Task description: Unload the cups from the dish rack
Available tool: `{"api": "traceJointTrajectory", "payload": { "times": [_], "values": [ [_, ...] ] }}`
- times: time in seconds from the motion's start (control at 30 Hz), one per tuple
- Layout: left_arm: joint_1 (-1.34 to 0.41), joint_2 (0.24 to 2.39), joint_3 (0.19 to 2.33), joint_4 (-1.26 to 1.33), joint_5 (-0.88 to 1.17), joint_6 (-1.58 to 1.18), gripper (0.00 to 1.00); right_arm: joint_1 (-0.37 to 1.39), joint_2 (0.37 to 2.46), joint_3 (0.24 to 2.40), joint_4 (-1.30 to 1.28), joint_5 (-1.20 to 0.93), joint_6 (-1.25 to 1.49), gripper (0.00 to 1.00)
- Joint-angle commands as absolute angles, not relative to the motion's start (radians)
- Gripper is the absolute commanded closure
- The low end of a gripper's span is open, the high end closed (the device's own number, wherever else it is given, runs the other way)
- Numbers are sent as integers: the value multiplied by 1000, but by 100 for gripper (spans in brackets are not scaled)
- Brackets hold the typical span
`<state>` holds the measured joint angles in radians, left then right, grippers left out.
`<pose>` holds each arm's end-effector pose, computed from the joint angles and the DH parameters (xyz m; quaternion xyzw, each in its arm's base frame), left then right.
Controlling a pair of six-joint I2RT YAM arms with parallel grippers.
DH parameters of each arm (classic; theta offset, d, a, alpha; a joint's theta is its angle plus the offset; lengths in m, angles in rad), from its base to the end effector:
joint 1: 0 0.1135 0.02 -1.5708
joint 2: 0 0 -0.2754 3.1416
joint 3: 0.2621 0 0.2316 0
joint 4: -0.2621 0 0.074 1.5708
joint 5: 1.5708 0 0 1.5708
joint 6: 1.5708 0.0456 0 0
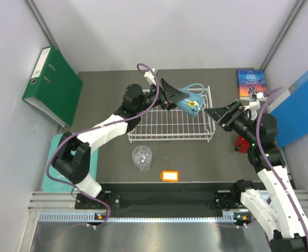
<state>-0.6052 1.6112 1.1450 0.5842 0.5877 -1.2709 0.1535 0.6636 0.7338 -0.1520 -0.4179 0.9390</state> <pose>0.2891 -0.2308 0.3549 -0.0031 0.6716 -0.6908 0.2680 0.1328 0.0393 0.3492 0.1455 0.7184 0.4747 0.4872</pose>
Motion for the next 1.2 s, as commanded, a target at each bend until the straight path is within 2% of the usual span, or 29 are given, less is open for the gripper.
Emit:
{"api": "traceJointTrajectory", "payload": {
  "times": [0.0,0.13,0.37,0.4,0.43,0.53,0.57,0.6,0.73,0.77,0.8,0.87,0.9,1.0,1.1,1.17],
  "values": [
    [-624,1548,1167,779,627,-1322,100,199,707,772,30,-453,965,25],
    [-660,1548,1167,732,621,-1281,100,256,750,796,90,-433,980,31],
    [-689,1557,1158,719,624,-1262,100,322,822,818,153,-413,976,36],
    [-692,1557,1158,719,626,-1262,100,331,828,815,158,-410,979,39],
    [-693,1557,1160,719,623,-1261,100,336,834,813,164,-408,980,55],
    [-693,1557,1163,713,623,-1252,100,347,844,810,170,-391,982,83],
    [-693,1555,1169,709,629,-1249,100,348,842,810,167,-388,979,88],
    [-693,1555,1172,692,629,-1235,100,348,842,811,161,-382,977,98],
    [-687,1551,1193,623,621,-1186,100,350,825,822,120,-361,945,100],
    [-686,1549,1198,609,620,-1175,96,348,816,827,103,-356,937,100],
    [-675,1549,1201,598,617,-1160,82,350,808,839,62,-341,925,100],
    [-661,1546,1209,568,614,-1154,60,350,783,857,3,-313,890,100],
    [-641,1542,1210,545,606,-1144,44,348,770,883,-83,-270,875,100],
    [-611,1520,1230,425,555,-1094,31,350,726,945,-237,-185,809,100],
    [-591,1493,1247,330,485,-1040,22,350,710,1026,-395,-111,740,100],
    [-584,1477,1259,243,422,-970,21,350,698,1072,-472,-48,729,100]
  ]
}}
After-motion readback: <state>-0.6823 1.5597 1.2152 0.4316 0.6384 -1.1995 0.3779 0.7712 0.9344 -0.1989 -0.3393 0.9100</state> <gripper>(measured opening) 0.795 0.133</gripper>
